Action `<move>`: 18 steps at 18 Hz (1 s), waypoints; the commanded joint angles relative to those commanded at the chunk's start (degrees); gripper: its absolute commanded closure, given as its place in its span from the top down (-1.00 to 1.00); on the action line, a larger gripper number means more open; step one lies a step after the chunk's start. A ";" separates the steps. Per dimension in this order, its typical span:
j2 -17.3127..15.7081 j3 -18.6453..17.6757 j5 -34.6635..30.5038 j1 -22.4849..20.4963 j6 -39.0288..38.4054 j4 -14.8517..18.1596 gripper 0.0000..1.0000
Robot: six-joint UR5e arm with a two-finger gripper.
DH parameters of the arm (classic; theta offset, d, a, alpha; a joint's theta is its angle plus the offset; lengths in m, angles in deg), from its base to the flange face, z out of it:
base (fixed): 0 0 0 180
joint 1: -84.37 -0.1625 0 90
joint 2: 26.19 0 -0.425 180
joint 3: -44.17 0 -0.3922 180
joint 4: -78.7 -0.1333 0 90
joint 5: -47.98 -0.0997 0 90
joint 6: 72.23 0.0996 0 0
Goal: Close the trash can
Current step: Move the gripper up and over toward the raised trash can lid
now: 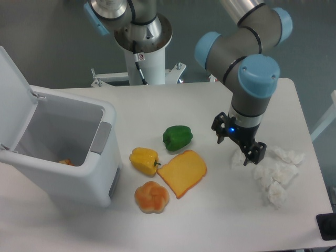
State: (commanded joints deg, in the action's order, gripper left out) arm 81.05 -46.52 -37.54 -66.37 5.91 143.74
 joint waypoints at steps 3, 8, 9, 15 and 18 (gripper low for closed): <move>-5.98 -3.26 1.66 0.35 -3.67 1.49 1.00; -14.33 -5.02 6.32 1.41 -14.92 6.58 1.00; -16.08 -5.11 7.63 1.84 -17.47 7.55 1.00; -25.41 -6.87 10.10 6.41 -26.88 13.53 1.00; -27.61 -7.22 11.34 10.01 -33.56 13.54 1.00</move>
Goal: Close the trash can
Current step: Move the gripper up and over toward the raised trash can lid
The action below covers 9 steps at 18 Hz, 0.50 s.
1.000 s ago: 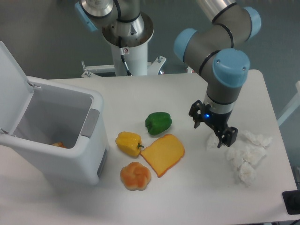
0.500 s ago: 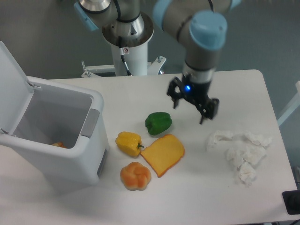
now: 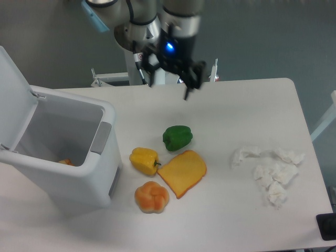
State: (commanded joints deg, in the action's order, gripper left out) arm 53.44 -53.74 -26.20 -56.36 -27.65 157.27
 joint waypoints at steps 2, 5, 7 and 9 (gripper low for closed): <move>-0.79 -0.26 0.09 2.81 -2.99 -0.09 1.00; -1.76 -0.53 0.27 7.03 -6.42 -0.35 1.00; -2.64 -0.53 0.35 9.75 -8.36 -0.26 1.00; -3.34 -0.61 1.67 12.31 -10.38 -0.18 1.00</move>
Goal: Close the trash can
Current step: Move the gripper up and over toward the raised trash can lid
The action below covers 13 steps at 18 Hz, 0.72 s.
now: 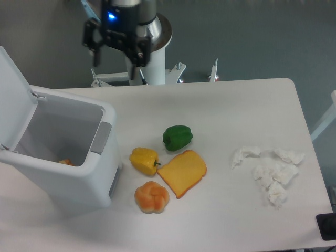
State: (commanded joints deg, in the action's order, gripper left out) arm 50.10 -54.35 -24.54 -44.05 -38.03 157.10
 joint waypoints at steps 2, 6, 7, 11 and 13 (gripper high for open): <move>-0.27 0.09 1.67 0.71 -3.33 -0.35 1.00; -0.36 0.35 3.70 3.61 -4.84 -0.53 1.00; -0.36 0.44 4.05 4.57 -5.28 -0.61 1.00; -0.09 0.61 5.37 6.69 -10.54 -3.68 1.00; 0.08 0.79 5.37 7.91 -12.49 -5.88 1.00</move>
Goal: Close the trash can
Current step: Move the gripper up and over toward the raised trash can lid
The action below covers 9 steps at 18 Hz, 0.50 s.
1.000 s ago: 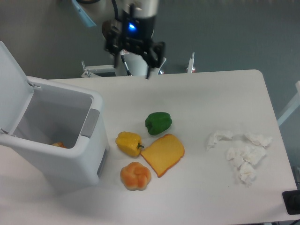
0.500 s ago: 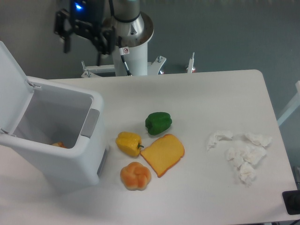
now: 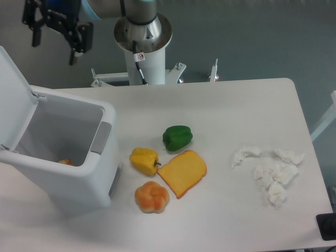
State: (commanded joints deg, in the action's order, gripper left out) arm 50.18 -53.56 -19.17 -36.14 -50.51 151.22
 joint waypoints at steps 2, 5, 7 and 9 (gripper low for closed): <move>0.09 0.35 0.26 1.23 -1.06 -0.27 1.00; 2.02 2.19 0.62 2.72 -4.21 -2.55 1.00; 3.33 3.25 0.62 4.04 -5.98 -3.69 1.00; 4.48 4.21 0.62 5.54 -7.21 -4.57 1.00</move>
State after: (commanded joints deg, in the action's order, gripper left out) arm 54.66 -49.35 -18.56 -30.60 -57.72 146.64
